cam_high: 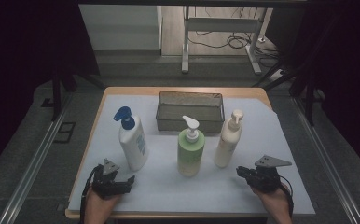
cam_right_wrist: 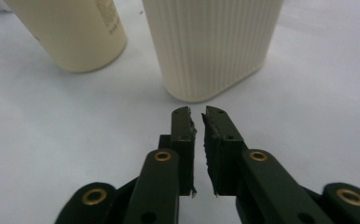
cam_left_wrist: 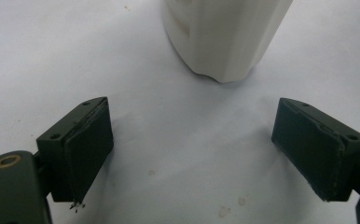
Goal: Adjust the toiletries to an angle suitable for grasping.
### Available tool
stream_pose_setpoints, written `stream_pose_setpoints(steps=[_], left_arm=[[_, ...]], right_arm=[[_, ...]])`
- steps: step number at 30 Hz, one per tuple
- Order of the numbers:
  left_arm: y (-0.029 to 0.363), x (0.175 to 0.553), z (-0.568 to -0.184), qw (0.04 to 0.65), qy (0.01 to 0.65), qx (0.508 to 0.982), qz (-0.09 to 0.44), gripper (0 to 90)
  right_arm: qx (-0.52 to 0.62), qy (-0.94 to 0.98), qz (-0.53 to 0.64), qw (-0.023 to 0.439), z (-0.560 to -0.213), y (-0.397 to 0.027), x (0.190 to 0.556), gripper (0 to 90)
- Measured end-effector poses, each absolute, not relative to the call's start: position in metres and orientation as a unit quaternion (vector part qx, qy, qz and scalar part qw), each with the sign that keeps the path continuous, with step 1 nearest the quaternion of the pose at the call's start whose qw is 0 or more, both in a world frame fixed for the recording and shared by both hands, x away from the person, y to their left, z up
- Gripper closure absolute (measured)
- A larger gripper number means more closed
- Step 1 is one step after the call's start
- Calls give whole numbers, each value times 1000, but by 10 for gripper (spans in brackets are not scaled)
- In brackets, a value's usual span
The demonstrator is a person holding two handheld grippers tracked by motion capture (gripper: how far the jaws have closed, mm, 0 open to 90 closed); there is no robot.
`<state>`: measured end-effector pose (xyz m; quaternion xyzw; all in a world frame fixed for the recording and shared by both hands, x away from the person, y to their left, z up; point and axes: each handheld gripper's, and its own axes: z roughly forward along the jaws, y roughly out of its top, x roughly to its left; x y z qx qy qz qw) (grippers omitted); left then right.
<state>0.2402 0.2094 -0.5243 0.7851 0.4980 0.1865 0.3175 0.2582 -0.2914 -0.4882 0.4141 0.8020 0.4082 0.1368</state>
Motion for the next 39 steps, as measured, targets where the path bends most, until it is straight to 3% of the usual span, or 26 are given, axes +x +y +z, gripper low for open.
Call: stream_pose_setpoints(steps=[21, 39], left_arm=[[209, 240, -524, 318, 498, 785, 187, 122], [209, 240, -524, 318, 498, 785, 187, 122]], right_arm=[[393, 806, 421, 136, -485, -241, 270, 895], [402, 803, 403, 178, -490, -213, 283, 897]])
